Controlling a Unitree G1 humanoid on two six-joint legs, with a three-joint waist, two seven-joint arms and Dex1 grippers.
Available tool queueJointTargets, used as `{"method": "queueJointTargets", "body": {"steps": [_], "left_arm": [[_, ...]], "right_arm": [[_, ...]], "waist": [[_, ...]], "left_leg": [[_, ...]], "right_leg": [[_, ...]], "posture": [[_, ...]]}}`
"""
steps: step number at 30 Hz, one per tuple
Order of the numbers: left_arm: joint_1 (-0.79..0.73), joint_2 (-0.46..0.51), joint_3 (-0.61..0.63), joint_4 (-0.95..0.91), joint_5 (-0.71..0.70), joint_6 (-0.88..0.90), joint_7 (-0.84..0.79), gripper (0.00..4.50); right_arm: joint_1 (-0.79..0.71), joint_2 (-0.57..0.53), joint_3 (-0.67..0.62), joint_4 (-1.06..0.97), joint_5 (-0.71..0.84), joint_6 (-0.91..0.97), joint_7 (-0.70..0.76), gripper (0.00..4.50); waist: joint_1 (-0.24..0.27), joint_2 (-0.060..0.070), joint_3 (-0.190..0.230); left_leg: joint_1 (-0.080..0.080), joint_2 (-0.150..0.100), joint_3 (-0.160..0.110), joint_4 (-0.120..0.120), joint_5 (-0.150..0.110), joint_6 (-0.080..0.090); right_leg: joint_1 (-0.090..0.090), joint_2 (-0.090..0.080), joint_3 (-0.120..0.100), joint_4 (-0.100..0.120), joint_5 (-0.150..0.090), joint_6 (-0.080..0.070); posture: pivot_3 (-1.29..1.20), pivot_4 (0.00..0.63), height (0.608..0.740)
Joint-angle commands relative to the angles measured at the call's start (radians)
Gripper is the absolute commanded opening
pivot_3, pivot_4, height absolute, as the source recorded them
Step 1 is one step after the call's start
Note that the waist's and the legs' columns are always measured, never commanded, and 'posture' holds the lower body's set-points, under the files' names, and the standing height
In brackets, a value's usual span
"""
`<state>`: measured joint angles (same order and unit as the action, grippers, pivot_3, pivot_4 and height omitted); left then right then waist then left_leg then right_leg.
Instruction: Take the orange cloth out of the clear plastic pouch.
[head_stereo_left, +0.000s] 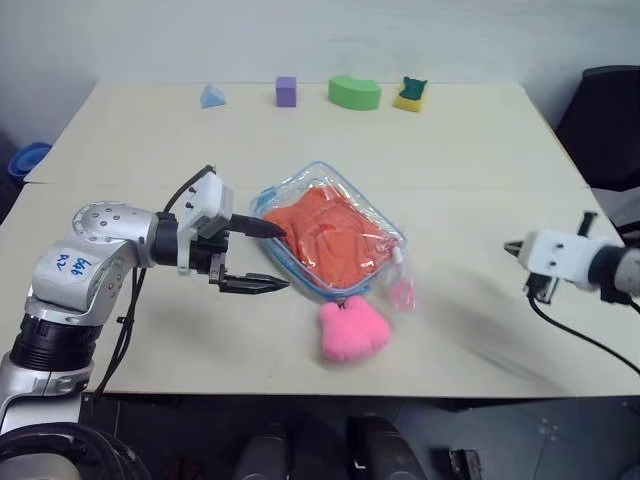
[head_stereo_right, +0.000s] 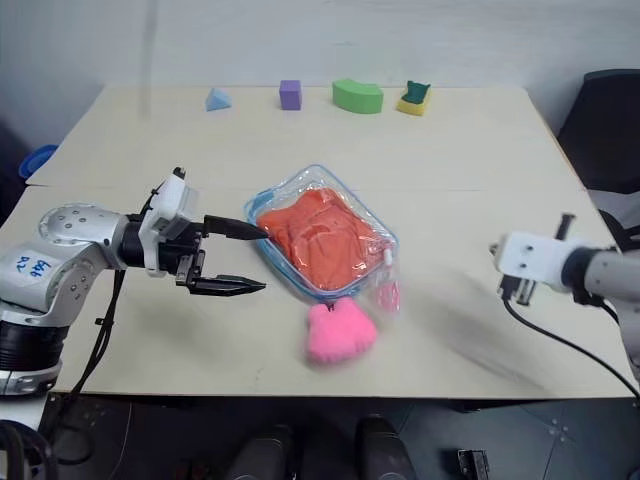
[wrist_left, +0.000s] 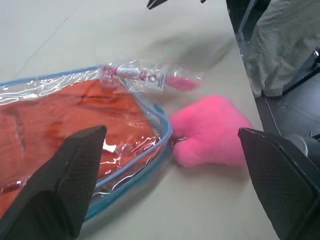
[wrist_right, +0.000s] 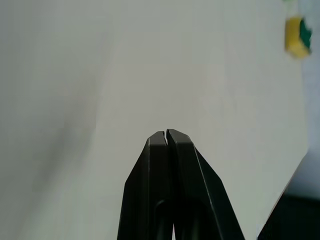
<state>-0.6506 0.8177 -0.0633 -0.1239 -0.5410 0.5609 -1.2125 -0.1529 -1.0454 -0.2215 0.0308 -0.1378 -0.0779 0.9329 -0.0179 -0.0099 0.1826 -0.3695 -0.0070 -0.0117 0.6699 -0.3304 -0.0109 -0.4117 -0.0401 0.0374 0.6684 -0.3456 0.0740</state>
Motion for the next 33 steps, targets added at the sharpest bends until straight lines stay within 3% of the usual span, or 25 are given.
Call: {"method": "queueJointTargets", "body": {"steps": [1, 6, 9, 13, 20, 25, 28, 32, 33], "left_arm": [[-0.039, -0.022, 0.000, 0.019, 0.012, -0.033, -0.020, 4.50], [-0.087, -0.050, -0.021, 0.060, 0.041, -0.049, -0.036, 4.50], [-0.084, -0.047, -0.019, 0.064, 0.053, -0.058, -0.042, 4.50], [-0.067, -0.041, -0.008, 0.047, 0.056, -0.057, -0.041, 4.50], [-0.026, -0.036, -0.002, 0.009, 0.067, -0.060, -0.028, 4.50], [-0.021, -0.034, -0.003, 0.002, 0.078, -0.061, -0.027, 4.50], [-0.030, -0.028, 0.003, 0.004, 0.076, -0.056, -0.031, 4.50], [-0.032, -0.020, 0.011, 0.011, 0.075, -0.056, -0.033, 4.50], [-0.028, -0.017, 0.011, 0.011, 0.076, -0.059, -0.033, 4.50]], "right_arm": [[0.044, -0.009, -0.064, -0.049, 0.010, 0.022, -0.046, 0.05], [0.021, 0.101, -0.062, -0.162, 0.146, 0.175, -0.076, 0.05], [-0.046, 0.159, -0.054, -0.277, 0.276, 0.397, -0.074, 0.64], [-0.111, 0.275, -0.038, -0.490, 0.496, 0.869, -0.175, 1.93], [-0.165, 0.548, -0.014, -0.616, 0.616, 1.332, -0.439, 1.93], [-0.195, 0.628, 0.104, -0.514, 0.554, 1.326, -0.538, 1.93], [-0.181, 0.587, 0.171, -0.497, 0.520, 1.280, -0.540, 1.93], [-0.161, 0.566, 0.161, -0.531, 0.541, 1.262, -0.527, 1.93], [-0.151, 0.555, 0.164, -0.536, 0.533, 1.251, -0.529, 2.10]], "waist": [[-0.010, 0.000, 0.000], [-0.014, 0.000, 0.000], [-0.012, 0.000, 0.000], [-0.007, 0.000, 0.000], [0.003, 0.000, 0.000], [0.003, 0.000, 0.000], [0.001, 0.000, 0.000], [-0.001, 0.000, 0.000], [-0.002, 0.000, 0.000]], "left_leg": [[0.000, 0.000, 0.000, 0.000, 0.000, 0.000], [0.001, 0.001, 0.000, 0.001, 0.001, 0.000], [0.000, 0.001, 0.000, 0.001, 0.001, -0.001], [-0.001, 0.001, -0.005, 0.003, 0.001, -0.001], [-0.003, 0.000, -0.006, 0.004, 0.001, -0.001], [-0.004, 0.000, -0.006, 0.004, 0.000, -0.001], [-0.004, -0.001, -0.006, 0.003, 0.000, -0.001], [-0.004, -0.001, -0.006, 0.003, 0.000, -0.001], [-0.004, -0.001, -0.006, 0.003, 0.000, -0.001]], "right_leg": [[0.000, 0.000, 0.000, 0.001, 0.000, 0.000], [0.000, 0.002, 0.001, 0.002, 0.000, 0.000], [-0.001, 0.001, 0.001, 0.003, 0.000, 0.000], [-0.001, 0.000, -0.001, 0.003, 0.000, 0.000], [-0.001, -0.002, -0.003, 0.002, 0.000, 0.000], [-0.002, -0.002, -0.003, 0.002, 0.000, 0.000], [-0.002, -0.002, -0.003, 0.002, 0.000, 0.000], [-0.002, -0.002, -0.003, 0.001, 0.000, 0.000], [-0.002, -0.002, -0.003, 0.001, 0.000, 0.000]], "posture": [[0.00, 0.150, 0.740], [0.00, 0.150, 0.740], [0.00, 0.150, 0.740], [0.00, 0.150, 0.740], [0.00, 0.150, 0.740], [0.00, 0.150, 0.740], [0.00, 0.150, 0.740], [0.00, 0.150, 0.740], [0.00, 0.150, 0.740]]}}
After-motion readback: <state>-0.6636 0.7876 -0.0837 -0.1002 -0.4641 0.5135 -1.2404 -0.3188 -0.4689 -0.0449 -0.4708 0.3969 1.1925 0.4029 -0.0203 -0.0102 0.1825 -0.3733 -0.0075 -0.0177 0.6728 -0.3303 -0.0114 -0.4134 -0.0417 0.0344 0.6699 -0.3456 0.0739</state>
